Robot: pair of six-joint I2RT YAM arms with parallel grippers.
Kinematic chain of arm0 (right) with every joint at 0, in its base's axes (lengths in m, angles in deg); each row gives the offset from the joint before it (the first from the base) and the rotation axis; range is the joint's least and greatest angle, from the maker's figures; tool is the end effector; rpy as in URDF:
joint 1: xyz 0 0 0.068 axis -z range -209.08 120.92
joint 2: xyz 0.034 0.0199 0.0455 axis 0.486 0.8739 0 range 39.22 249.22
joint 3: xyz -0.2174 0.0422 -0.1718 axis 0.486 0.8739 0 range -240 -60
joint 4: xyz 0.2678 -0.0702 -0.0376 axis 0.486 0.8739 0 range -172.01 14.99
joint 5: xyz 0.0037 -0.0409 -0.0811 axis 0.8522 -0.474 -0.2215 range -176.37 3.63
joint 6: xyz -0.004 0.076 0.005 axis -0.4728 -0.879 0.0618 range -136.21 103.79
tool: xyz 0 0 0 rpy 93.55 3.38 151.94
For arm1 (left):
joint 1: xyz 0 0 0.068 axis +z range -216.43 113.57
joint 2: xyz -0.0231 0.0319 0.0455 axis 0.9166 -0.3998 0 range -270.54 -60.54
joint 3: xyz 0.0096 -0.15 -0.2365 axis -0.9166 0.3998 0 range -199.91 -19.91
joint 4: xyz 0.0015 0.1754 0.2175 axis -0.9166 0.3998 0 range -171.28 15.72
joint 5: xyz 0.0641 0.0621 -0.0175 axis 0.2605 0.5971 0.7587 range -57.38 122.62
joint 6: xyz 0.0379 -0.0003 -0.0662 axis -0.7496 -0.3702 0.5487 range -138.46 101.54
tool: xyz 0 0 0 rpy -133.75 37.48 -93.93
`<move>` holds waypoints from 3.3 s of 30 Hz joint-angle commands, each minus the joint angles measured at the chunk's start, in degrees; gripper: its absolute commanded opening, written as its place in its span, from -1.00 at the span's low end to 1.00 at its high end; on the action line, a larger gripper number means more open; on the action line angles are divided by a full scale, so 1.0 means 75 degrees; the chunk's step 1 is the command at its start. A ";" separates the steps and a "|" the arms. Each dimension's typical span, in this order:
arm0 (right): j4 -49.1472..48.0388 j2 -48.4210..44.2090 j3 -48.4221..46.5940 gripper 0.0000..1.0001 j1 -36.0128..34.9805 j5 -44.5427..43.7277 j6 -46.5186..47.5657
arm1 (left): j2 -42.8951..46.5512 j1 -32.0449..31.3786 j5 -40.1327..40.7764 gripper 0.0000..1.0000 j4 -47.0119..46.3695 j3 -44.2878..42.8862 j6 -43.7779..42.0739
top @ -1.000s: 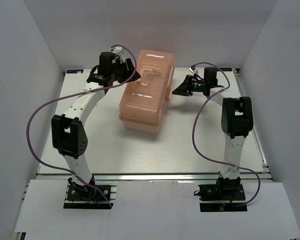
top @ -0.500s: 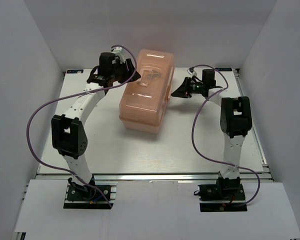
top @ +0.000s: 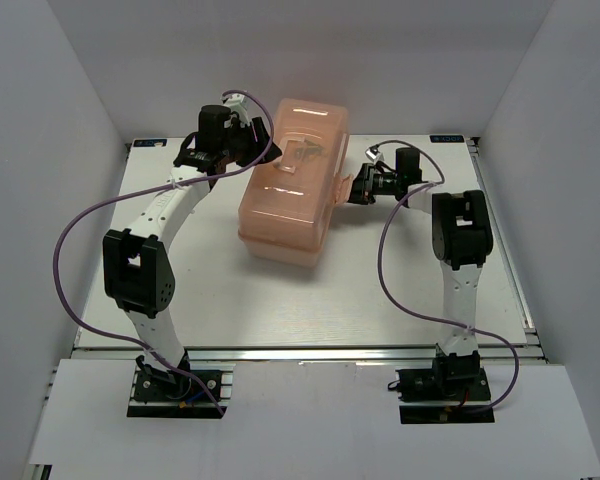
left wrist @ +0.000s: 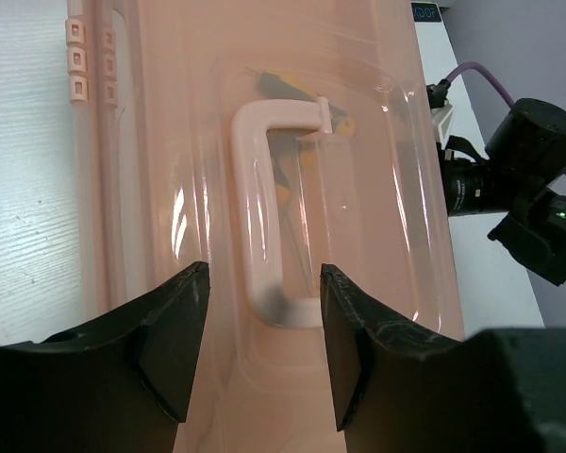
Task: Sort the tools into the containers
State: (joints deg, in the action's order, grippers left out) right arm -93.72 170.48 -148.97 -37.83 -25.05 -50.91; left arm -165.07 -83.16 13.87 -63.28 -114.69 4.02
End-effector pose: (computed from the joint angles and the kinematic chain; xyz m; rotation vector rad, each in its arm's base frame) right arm 0.5105 0.1359 0.1310 -0.2157 2.1570 1.5644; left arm 0.4521 -0.1576 0.3279 0.1038 2.1117 -0.7533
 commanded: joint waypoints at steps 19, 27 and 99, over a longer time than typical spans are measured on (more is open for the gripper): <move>-0.6514 0.0253 0.1034 -0.67 -0.0075 0.1246 -0.4761 | -0.0336 -0.0101 -0.0372 0.22 0.0858 -0.0042 -0.0079; -0.6152 0.0030 0.1116 -0.69 -0.0005 0.1211 -0.4527 | -0.0289 -0.0101 -0.0372 0.23 0.0835 -0.0019 -0.0115; 0.4889 -0.1927 -0.2118 -0.95 -0.0895 -0.3066 0.3771 | -0.0125 -0.0101 -0.0595 0.23 0.0096 0.0766 -0.0173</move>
State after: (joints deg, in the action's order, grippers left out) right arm -54.44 160.43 -161.58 -42.66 -52.00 -22.15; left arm -165.53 -83.03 12.45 -69.95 -112.05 2.45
